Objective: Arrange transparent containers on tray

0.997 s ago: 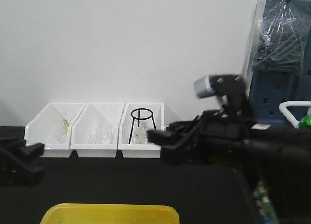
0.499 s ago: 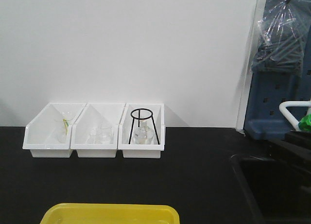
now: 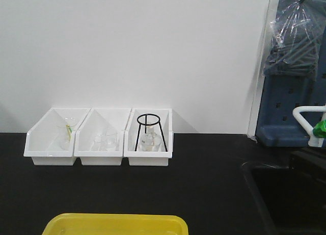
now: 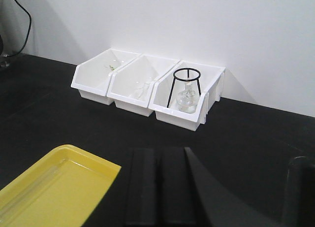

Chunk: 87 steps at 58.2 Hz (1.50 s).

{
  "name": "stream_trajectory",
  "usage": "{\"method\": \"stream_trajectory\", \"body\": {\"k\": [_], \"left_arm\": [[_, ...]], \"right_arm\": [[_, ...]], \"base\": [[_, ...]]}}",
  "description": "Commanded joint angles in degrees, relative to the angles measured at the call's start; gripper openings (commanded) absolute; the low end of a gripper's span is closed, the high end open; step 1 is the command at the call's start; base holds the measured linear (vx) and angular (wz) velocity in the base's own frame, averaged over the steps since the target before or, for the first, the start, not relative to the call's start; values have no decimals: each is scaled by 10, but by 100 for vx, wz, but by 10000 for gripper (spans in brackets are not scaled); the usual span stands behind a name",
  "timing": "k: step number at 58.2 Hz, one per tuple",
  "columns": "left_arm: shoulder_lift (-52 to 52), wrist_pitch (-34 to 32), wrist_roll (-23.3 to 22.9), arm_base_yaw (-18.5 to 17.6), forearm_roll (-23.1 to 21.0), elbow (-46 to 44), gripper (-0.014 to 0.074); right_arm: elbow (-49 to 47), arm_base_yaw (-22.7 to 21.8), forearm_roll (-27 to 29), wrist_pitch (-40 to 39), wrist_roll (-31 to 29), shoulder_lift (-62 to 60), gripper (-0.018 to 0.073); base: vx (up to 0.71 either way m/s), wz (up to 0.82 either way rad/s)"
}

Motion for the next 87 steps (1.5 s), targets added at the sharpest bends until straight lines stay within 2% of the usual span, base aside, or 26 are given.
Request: {"method": "stream_trajectory", "body": {"k": [1, 31, 47, 54, 59, 64, 74, 80, 87], "left_arm": [[2, -40, -3, 0, 0, -16, 188], [2, -41, -3, 0, 1, -16, 187], [-16, -28, -3, 0, 17, -3, 188], [-65, -81, -3, 1, 21, 65, 162], [-119, -137, -3, 3, 32, 135, 88], [-175, -168, -3, 22, 30, 205, -8], [-287, -169, -2, 83, -11, 328, -8], [-337, -179, -2, 113, -16, 399, -8], [-346, -237, -4, 127, -17, 478, -8]], "right_arm": [[-15, -3, 8, -43, -2, -2, 5], [-15, -3, 8, -43, -2, -2, 6], [-15, -3, 8, -43, -2, -2, 6], [-15, -3, 8, -43, -2, -2, 6], [-15, -3, 8, -43, -2, -2, 6], [-15, -3, 8, -43, -2, -2, 6], [-15, -3, 8, -44, -2, -2, 6], [-15, -3, 8, -43, -2, -2, 6], [-15, -3, 8, -40, -2, -2, 6]], "base": [[0, 0], [0, 0], [0, 0], [0, 0], [0, 0], [0, 0], [0, 0], [0, 0], [0, 0]]}}
